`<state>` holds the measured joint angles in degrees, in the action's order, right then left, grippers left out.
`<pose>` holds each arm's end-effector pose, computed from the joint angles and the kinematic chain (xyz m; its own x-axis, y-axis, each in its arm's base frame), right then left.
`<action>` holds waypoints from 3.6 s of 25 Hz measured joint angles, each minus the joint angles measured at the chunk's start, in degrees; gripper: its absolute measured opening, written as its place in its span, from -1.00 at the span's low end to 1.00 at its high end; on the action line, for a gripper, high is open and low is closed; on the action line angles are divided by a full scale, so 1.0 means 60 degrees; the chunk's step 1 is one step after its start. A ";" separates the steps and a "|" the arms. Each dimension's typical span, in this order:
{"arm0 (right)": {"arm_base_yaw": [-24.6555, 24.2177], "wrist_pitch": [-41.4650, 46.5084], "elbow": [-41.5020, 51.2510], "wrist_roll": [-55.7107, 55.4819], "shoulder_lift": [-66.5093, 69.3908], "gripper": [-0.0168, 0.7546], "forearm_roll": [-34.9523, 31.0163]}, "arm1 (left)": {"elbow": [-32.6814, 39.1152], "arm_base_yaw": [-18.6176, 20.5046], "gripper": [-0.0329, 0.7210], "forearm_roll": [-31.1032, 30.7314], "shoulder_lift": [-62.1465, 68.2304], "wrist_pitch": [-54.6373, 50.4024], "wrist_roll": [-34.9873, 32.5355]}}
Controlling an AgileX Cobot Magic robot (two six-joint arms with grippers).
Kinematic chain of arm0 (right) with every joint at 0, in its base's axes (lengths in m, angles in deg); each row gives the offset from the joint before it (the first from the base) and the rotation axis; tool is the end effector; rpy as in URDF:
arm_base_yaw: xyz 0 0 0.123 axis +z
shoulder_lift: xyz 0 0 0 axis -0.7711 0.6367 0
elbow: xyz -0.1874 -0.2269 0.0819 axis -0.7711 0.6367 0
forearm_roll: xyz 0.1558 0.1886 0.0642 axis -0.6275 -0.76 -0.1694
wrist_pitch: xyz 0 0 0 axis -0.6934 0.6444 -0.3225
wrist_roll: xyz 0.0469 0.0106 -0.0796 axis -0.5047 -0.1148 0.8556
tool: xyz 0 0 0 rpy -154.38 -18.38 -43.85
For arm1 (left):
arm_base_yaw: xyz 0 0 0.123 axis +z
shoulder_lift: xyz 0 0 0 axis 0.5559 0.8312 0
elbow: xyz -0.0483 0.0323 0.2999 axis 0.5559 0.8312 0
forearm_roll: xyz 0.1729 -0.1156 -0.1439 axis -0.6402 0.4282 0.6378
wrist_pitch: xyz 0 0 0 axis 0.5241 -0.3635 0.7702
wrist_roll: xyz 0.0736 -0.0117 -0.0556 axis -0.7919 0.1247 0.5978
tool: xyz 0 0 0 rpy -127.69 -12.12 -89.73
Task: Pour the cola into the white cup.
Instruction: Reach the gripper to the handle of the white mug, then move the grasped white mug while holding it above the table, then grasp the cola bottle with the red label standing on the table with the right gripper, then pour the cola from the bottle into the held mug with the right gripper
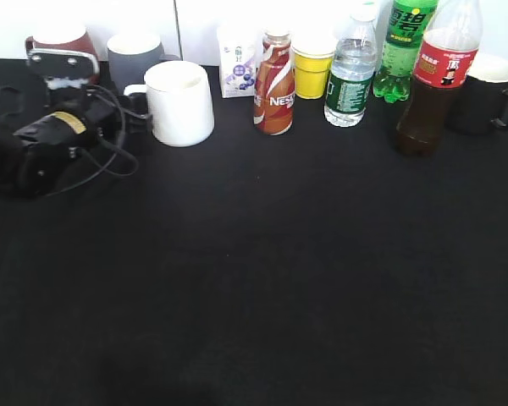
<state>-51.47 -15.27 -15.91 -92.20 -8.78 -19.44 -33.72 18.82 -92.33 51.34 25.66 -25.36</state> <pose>-0.0238 0.0009 0.2797 -0.4253 0.0663 -0.9026 0.0382 0.9977 0.0553 0.4275 -0.1177 0.1363 -0.2193 -0.0112 -0.9756 0.2783 0.9577 -0.0736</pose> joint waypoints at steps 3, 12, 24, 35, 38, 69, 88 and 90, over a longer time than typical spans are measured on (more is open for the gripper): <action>0.0000 0.0000 0.0000 0.0000 0.0000 0.56 0.0000 | -0.0356 0.0000 -0.44 -0.0068 0.0151 -0.0113 0.0000; 0.0000 0.0000 0.0000 0.0000 0.0000 0.56 0.0000 | 0.0441 -0.0003 -0.83 -0.0205 -0.0437 0.0118 -0.0059; 0.0000 -1.2019 0.2195 -0.0008 0.5223 0.56 0.0058 | 0.4493 -0.0012 -0.83 -0.1558 -0.4890 0.0594 -0.0069; 0.1440 -2.0242 0.1961 0.0366 1.5196 0.56 0.0172 | 0.4503 -0.0012 -0.83 -0.2353 -0.4897 0.0612 -0.0051; 0.1914 -2.1346 0.1202 0.0594 1.6960 0.57 -0.0355 | 0.4503 -0.0012 -0.83 -0.2353 -0.4897 0.0612 -0.0051; 0.1914 -2.1052 -0.2967 0.0786 1.9566 0.12 0.0283 | 0.4503 -0.0012 -0.83 -0.2812 -0.4897 0.0612 -0.0043; 0.3831 -2.0313 -0.3046 0.5305 1.7380 0.09 0.4858 | 0.4503 -0.0523 -0.83 -0.5595 -0.4897 0.1041 0.1969; 0.3831 -2.0306 -0.3057 0.6698 1.7380 0.09 0.4869 | 0.4503 -0.0535 -0.83 -0.5871 -0.4897 0.1041 0.1969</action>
<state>-28.48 -137.10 -34.25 -52.01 95.50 9.77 -6.70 15.61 -127.56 21.96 31.91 -13.54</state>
